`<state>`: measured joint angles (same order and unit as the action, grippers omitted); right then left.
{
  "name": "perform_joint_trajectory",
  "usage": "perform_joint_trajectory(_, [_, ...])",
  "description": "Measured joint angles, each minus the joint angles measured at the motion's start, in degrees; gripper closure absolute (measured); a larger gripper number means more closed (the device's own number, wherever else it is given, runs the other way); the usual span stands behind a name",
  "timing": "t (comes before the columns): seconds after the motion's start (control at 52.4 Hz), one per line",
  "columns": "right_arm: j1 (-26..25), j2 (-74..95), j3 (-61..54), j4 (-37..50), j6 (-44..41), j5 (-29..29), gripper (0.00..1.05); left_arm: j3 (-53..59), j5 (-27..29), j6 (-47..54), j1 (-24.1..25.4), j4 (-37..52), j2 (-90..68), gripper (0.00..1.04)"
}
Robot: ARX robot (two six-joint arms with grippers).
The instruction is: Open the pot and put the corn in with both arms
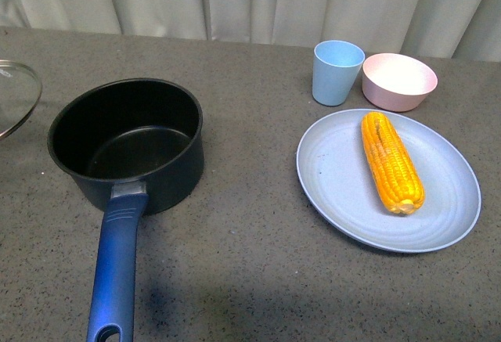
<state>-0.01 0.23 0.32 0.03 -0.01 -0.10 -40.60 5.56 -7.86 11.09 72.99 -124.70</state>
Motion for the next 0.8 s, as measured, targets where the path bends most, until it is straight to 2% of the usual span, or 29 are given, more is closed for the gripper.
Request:
perform_joint_trajectory(0.363, [0.00,0.00,0.00,0.00,0.00,0.00,0.09,-2.86,1.53,1.66,-1.51,0.61,-9.73,0.45])
perform_joint_trajectory(0.801, [0.00,0.00,0.00,0.00,0.00,0.00,0.09,-4.81,0.98,2.14,-2.25,-3.45,-11.61,0.45])
